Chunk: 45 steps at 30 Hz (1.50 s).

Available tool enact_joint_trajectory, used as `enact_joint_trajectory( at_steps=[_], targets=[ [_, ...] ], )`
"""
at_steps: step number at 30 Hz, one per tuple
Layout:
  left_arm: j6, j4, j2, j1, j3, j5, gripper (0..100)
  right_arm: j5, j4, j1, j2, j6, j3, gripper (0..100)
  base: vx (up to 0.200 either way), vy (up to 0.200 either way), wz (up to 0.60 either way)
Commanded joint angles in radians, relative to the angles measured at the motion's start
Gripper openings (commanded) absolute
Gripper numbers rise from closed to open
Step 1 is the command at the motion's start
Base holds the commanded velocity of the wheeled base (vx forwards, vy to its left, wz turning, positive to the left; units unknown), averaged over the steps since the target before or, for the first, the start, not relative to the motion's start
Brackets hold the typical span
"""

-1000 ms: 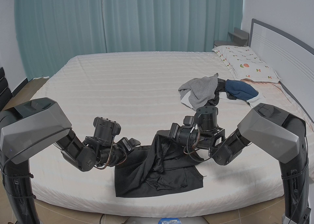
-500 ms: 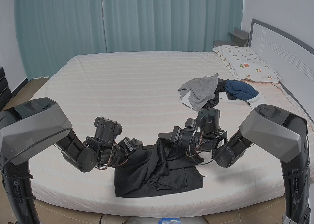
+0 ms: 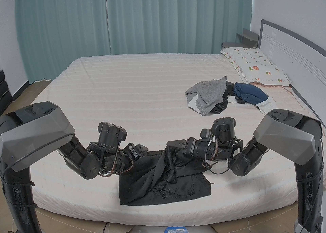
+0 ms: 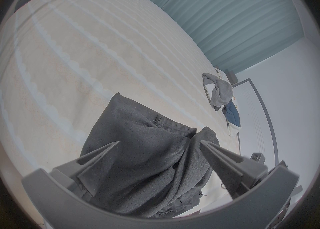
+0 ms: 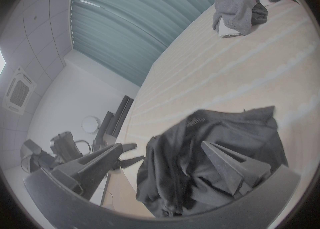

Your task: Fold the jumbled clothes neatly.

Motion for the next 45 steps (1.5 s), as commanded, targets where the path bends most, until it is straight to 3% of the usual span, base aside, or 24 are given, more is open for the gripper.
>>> enact_joint_trajectory(
  at_steps=[1,12,26,27,45],
  targets=[
    [0.0,0.0,0.005,0.001,0.001,0.0,100,0.085,-0.014,-0.028,-0.087,-0.088,0.153,100,0.0,0.0,0.0],
    [0.0,0.0,0.008,0.013,-0.004,0.0,100,0.085,-0.022,0.038,-0.004,-0.258,0.186,100,0.0,0.0,0.0],
    [0.0,0.0,0.009,0.015,-0.007,0.0,100,0.026,-0.023,0.081,0.057,-0.33,0.098,100,0.0,0.0,0.0],
    [0.0,0.0,0.009,0.017,-0.007,0.0,100,0.026,-0.025,0.075,0.054,-0.336,0.109,0,0.0,0.0,0.0],
    [0.0,0.0,0.011,0.03,-0.01,-0.001,100,0.03,-0.074,0.043,-0.052,-0.373,0.246,0,0.0,0.0,0.0]
  ],
)
